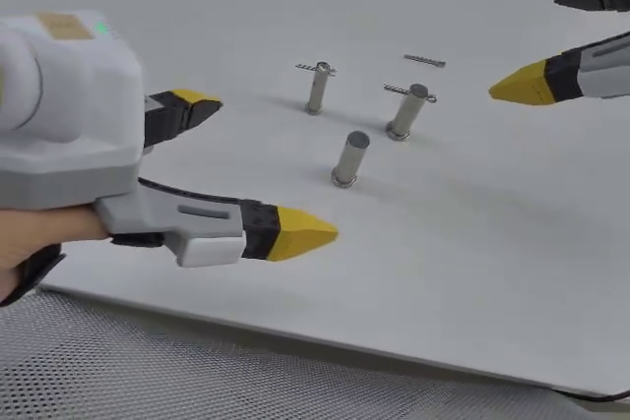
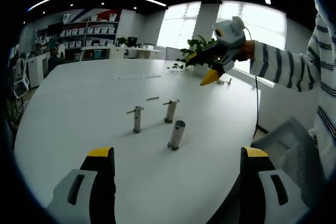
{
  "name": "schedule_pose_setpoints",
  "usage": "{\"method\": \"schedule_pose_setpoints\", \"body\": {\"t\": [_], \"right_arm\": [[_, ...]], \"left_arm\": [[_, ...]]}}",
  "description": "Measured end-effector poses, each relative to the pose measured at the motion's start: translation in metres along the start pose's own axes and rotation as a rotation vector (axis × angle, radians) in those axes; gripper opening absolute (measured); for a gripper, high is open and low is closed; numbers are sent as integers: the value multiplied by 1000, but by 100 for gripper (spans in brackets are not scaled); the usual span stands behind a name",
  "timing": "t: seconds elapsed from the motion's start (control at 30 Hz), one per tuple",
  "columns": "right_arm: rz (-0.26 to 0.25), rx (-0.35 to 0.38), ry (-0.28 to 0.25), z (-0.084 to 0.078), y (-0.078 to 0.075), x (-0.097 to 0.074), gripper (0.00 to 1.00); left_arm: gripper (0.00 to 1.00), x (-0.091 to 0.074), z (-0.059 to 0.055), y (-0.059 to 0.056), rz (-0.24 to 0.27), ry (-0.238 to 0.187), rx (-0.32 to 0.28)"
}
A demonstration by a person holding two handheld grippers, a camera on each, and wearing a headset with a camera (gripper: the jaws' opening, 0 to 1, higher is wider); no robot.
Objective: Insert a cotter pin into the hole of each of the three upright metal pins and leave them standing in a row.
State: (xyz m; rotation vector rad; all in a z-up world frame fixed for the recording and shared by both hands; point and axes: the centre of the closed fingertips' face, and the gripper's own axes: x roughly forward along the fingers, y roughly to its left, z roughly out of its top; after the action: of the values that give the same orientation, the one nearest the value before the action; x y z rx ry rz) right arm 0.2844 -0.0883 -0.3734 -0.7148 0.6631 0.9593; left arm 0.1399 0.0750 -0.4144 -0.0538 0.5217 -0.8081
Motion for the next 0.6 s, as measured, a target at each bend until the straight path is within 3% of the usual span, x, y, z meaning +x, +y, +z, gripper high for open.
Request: {"method": "schedule_pose_setpoints", "body": {"t": [0.2,0.6], "right_arm": [[30,-48,43,2,-11,17,68],[92,-70,79,0,-28,59,47]], "left_arm": [[99,-1,1,1,5,-1,-2],[96,-2,4,0,2,1,-10]]}}
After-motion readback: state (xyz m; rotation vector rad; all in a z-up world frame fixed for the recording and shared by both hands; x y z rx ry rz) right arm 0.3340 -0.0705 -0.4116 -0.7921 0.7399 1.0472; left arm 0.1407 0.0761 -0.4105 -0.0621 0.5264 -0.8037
